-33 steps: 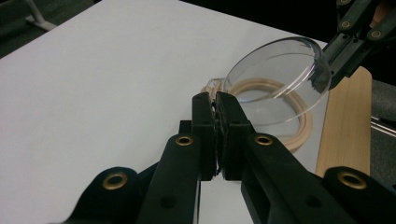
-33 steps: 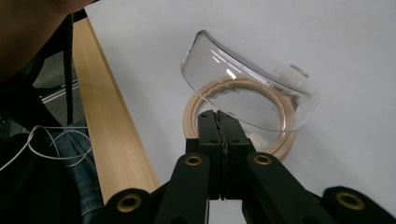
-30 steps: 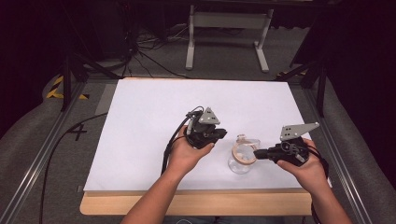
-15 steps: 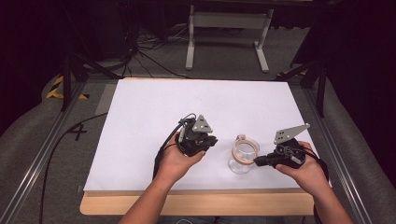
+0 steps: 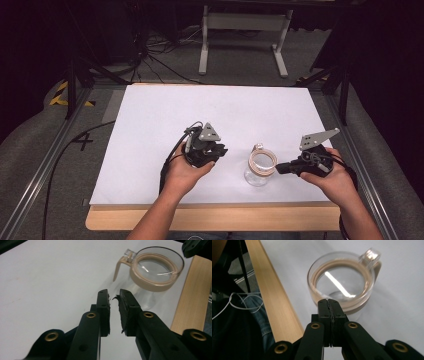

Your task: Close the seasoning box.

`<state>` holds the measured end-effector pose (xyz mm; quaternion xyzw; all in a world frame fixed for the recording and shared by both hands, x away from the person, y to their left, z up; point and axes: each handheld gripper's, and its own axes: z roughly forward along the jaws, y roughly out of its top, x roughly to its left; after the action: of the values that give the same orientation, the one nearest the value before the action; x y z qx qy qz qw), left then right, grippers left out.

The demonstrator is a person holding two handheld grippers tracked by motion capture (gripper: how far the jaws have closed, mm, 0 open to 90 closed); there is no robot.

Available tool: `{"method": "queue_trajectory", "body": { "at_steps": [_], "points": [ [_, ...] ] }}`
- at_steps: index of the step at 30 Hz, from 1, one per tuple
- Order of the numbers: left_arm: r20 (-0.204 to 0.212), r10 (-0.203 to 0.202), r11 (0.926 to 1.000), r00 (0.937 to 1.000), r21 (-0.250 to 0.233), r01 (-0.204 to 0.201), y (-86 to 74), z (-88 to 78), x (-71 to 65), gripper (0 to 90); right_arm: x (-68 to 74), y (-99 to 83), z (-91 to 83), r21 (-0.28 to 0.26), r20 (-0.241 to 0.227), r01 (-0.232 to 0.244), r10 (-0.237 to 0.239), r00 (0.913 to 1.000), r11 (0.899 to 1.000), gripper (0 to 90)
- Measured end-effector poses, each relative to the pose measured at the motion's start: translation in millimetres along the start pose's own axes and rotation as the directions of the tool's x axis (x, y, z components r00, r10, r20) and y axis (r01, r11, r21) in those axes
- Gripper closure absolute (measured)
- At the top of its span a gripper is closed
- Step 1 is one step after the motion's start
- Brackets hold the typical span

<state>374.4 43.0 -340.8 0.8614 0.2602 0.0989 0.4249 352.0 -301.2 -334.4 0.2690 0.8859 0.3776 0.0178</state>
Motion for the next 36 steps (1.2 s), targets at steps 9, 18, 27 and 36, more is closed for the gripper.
{"method": "queue_trajectory", "body": {
  "at_steps": [9, 18, 27, 36],
  "points": [
    [-0.082, -0.095, 0.9953, 0.9921, -0.028, 0.093, -24.7, -21.3, 17.0, 72.5, -22.9, 14.3, -18.5, -0.160, 0.100, -0.001, 0.017, 0.9949, 0.987, 78.5],
    [-0.151, -0.153, 0.9880, 0.9765, -0.042, 0.149, -50.3, -37.2, 34.2, 69.1, -65.6, 7.8, -15.3, -0.185, 0.223, -0.032, 0.074, 0.9721, 0.982, 67.4],
    [-0.145, -0.212, 0.9767, 0.9664, -0.067, 0.204, -67.7, -30.7, 55.3, 64.8, -107.8, -27.5, 7.5, -0.164, 0.313, -0.047, 0.097, 0.9448, 0.985, 56.3],
    [-0.165, -0.291, 0.9559, 0.9426, -0.095, 0.278, -86.8, -17.6, 75.1, 60.0, -122.8, -45.4, 32.3, -0.157, 0.240, -0.114, 0.150, 0.9591, 0.981, 52.8]
  ]
}}
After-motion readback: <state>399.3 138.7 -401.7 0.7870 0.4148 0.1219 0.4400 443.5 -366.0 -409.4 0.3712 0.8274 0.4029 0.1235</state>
